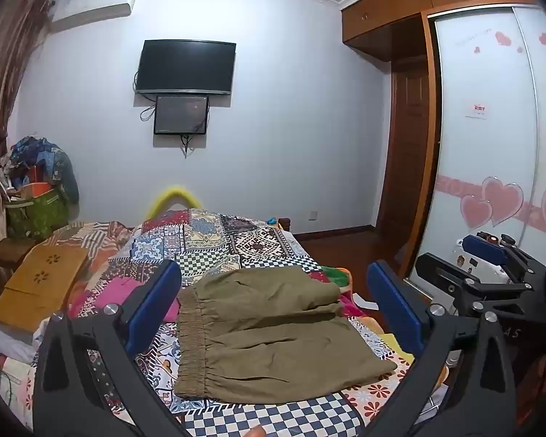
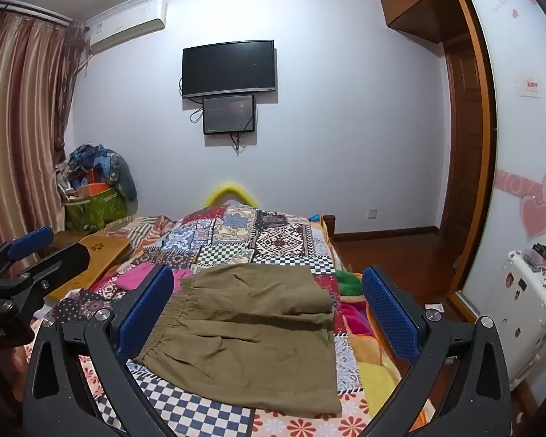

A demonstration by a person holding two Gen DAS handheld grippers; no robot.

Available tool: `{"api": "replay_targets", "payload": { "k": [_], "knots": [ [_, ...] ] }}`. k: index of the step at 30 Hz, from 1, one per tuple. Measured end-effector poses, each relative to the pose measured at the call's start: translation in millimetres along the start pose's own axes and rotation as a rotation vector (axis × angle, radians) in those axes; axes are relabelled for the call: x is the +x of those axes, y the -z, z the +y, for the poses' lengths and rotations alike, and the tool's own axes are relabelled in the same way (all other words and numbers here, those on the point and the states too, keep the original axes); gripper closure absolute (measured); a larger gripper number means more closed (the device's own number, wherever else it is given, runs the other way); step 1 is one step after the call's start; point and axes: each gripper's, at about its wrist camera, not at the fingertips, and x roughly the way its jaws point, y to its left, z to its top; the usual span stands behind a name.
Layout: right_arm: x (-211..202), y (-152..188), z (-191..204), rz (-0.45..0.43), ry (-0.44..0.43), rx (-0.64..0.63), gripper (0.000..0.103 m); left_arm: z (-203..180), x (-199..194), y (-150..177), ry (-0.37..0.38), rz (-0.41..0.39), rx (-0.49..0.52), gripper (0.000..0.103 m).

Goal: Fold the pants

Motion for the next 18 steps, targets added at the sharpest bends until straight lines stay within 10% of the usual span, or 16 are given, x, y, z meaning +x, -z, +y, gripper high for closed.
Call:
{"api": "replay_targets", "payload": {
  "k": [18],
  "knots": [
    [0.8, -1.0, 1.8, 0.004, 0.0, -0.006, 0.0, 16.8, 11.7, 5.8, -0.004, 0.022, -0.052, 0.0]
  ]
}}
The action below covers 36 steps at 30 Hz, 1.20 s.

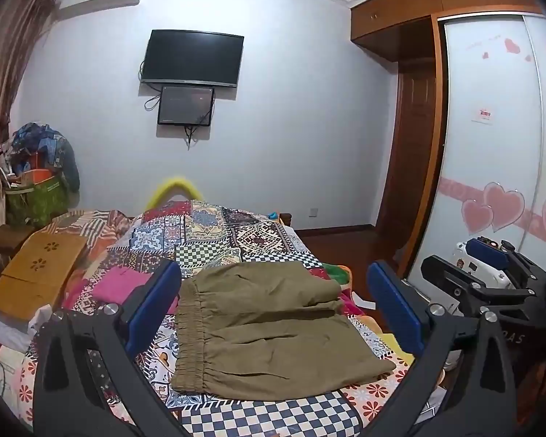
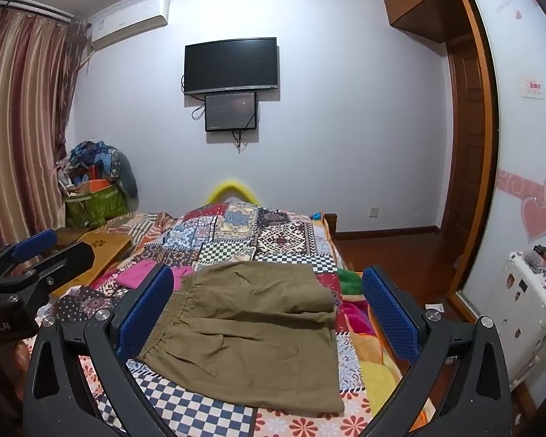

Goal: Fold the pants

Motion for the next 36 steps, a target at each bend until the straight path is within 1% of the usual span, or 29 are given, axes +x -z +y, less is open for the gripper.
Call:
{"api": "replay_targets", "payload": {
  "k": [7, 12, 36],
  "knots": [
    [-0.3, -0.8, -0.3, 0.001, -0.002, 0.001, 0.0, 0.5, 1.8, 2.2, -0.009, -0.001, 0.0, 0.0],
    [0.4, 7.1, 0.9, -0.003, -0.009, 0.001, 0.0, 0.8, 2.7, 3.4, -0.013, -0.001, -0.005, 0.0],
    [4.0, 1.4, 8.3, -0.001, -0.032, -0.016, 0.0, 2.1, -1.8, 0.7, -0.028, -0.01, -0.009, 0.0]
  ]
}}
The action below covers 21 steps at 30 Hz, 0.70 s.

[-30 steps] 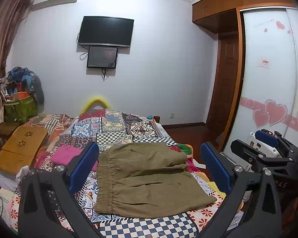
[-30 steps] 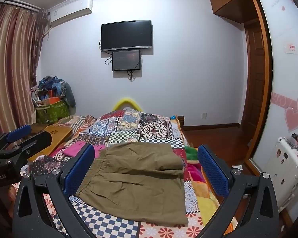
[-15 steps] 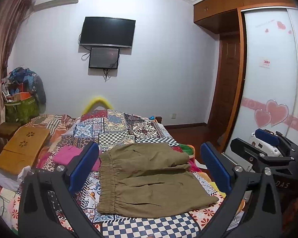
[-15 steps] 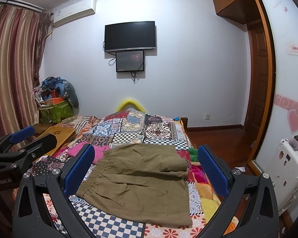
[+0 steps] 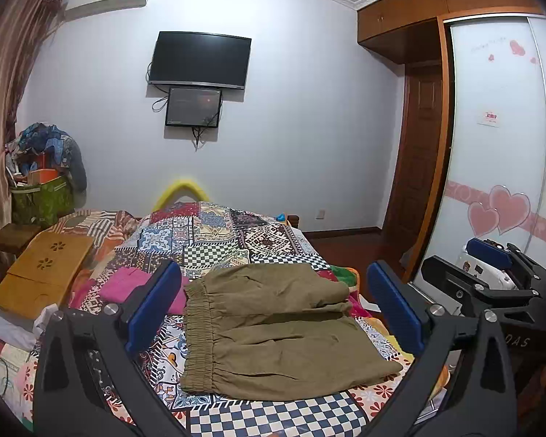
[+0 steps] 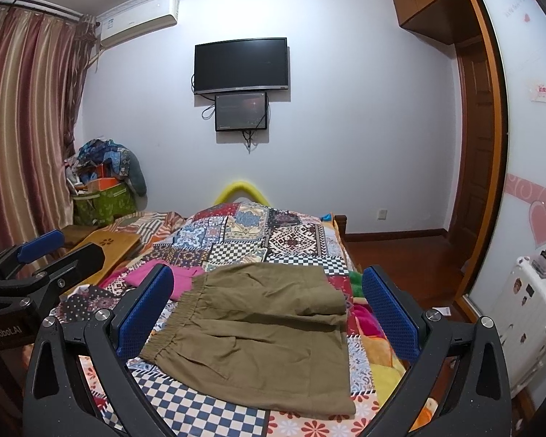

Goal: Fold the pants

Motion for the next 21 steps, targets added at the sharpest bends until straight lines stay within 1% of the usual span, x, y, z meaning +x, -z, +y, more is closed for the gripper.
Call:
{"api": "replay_targets", "payload": {
  "k": [21],
  "knots": [
    [0.2, -1.2, 0.1, 0.002, 0.0, -0.001, 0.0, 5.0, -0.2, 1.4, -0.004, 0.002, -0.006, 0.0]
  ]
}}
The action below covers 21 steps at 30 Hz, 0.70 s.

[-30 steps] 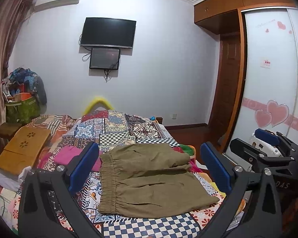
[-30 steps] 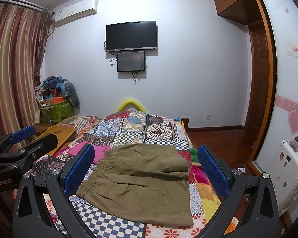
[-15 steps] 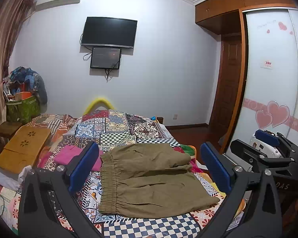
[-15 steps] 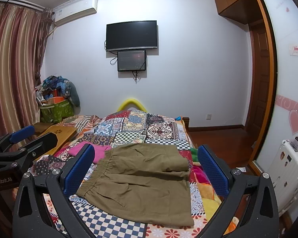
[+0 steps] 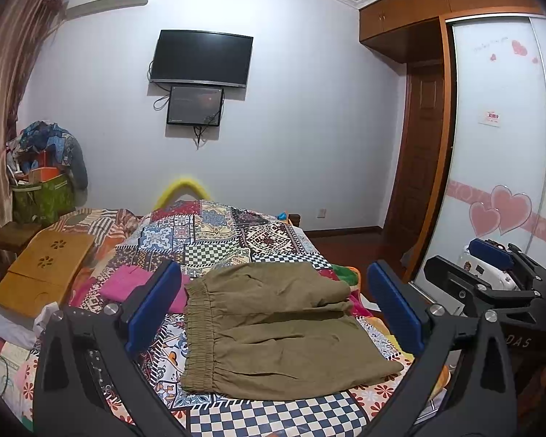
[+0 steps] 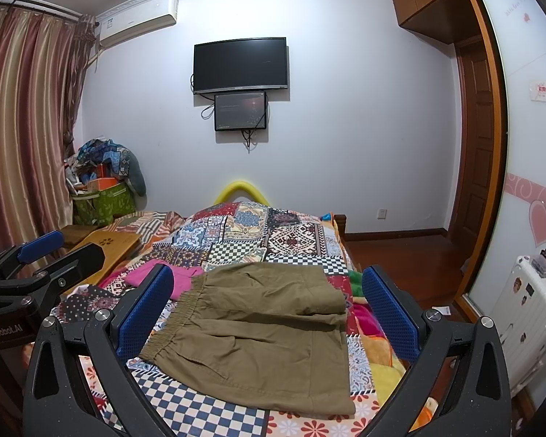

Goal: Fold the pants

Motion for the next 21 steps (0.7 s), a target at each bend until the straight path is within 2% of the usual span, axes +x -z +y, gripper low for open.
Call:
{"api": "replay_targets", "payload": {
  "k": [14, 21],
  "knots": [
    [6.1, 4.8, -1.3, 0.015, 0.007, 0.004, 0.0, 2.1, 6.6, 1.1, -0.001, 0.014, 0.0, 0.0],
    [20.6, 13.9, -15.5, 0.056, 0.065, -0.008, 0.0, 12.2, 28.3, 5.6, -0.021, 0.055, 0.002, 0.0]
  ]
}}
